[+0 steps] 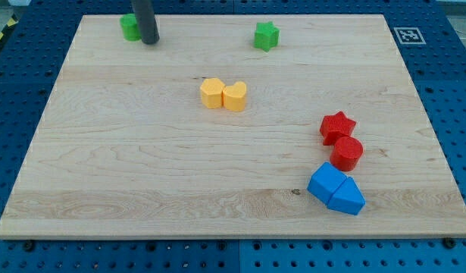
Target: Move the yellow hexagon towards the bottom centre of the board
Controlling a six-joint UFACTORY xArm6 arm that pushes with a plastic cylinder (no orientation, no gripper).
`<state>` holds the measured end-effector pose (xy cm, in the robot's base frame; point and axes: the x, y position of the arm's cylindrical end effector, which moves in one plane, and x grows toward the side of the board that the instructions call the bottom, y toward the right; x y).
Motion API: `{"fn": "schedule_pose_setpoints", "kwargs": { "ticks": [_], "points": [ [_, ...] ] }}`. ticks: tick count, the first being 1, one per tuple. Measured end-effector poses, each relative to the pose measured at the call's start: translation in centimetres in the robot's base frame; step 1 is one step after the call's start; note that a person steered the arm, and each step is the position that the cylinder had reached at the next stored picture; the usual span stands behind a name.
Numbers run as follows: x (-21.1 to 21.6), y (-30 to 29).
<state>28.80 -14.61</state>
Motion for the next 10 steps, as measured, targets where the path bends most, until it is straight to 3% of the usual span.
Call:
{"fn": "schedule_pose_setpoints", "kwargs": {
  "ticks": [2,3,4,5,6,8,10],
  "points": [
    [10.9,0.6],
    [15.5,6.2],
    [15.0,12.9],
    [11.3,14.9],
    [9.1,13.0],
    [9.2,7.4],
    [16.7,12.3]
  ]
}}
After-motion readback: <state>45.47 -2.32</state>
